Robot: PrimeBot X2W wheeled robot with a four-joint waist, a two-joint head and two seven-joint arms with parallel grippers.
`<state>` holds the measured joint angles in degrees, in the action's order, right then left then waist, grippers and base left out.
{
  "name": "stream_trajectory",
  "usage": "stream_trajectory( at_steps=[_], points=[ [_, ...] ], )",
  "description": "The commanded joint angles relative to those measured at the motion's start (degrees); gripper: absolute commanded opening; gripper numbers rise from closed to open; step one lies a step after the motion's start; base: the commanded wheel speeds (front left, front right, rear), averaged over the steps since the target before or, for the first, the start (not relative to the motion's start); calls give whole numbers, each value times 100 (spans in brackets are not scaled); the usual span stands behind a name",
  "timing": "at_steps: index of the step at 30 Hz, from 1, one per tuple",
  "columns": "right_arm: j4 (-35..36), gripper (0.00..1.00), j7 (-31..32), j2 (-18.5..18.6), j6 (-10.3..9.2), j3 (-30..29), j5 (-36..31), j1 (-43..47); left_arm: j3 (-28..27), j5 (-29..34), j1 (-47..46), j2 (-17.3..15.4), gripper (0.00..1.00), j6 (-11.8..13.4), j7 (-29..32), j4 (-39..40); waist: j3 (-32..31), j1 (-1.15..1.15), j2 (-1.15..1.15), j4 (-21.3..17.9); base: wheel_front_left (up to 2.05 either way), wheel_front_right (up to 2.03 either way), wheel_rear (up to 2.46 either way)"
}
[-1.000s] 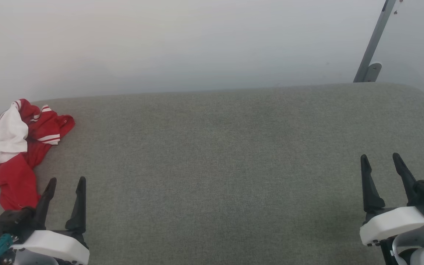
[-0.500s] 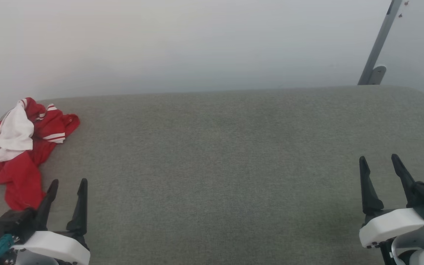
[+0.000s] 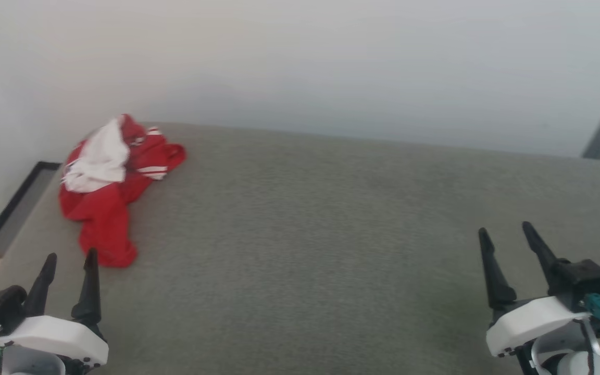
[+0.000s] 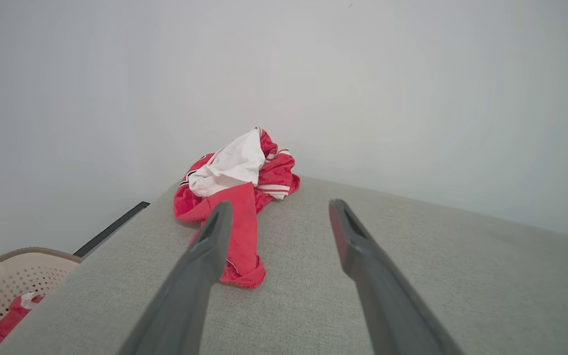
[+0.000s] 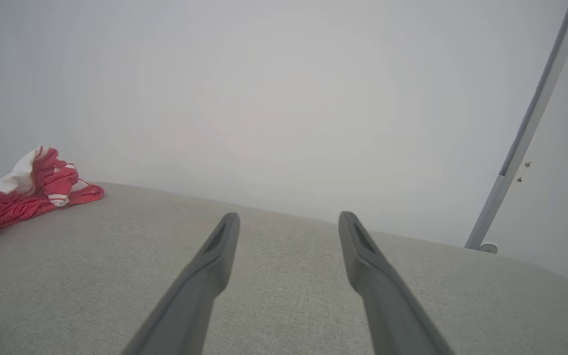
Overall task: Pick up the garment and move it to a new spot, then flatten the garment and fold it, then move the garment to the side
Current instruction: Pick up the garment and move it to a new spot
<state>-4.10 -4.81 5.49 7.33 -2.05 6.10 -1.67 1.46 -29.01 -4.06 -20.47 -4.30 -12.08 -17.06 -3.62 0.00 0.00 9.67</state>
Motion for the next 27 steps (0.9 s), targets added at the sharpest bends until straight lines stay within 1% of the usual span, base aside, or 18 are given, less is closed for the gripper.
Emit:
stream_trajectory(
  at_steps=[1, 2, 8, 14, 18, 24, 27],
  points=[
    [-36, 100, -2, -14, 29, 76, 39, -55, -30, -46, -4, -46, 100, 43, 41, 31, -98, 0, 0, 380, 0, 0, 0],
    [-36, 100, -2, -14, 29, 76, 39, -55, -30, -46, -4, -46, 100, 43, 41, 31, -98, 0, 0, 380, 0, 0, 0],
    [-191, 100, -60, -26, 28, 355, 153, -165, -66, -117, 4, -64, 100, 126, 126, 109, -175, 0, 0, 888, 0, 0, 0],
    [-334, 100, -109, -28, 28, 512, 210, -240, -53, -180, 48, -37, 100, 185, 238, 181, -215, 0, 0, 1253, 0, 0, 0],
    [-406, 100, -141, -34, 28, 537, 218, -252, -65, -216, 55, -63, 100, 207, 300, 214, -215, 0, 0, 1359, 0, 0, 0],
    [-431, 100, -135, -8, 28, 505, 215, -259, -40, -254, -77, -53, 100, 263, 387, 186, -177, 0, 0, 1390, 0, 0, 0],
    [-403, 100, -115, 14, 28, 453, 193, -275, -18, -325, -277, -89, 100, 177, 500, 78, -125, 0, 0, 1361, 0, 0, 0]
  ],
)
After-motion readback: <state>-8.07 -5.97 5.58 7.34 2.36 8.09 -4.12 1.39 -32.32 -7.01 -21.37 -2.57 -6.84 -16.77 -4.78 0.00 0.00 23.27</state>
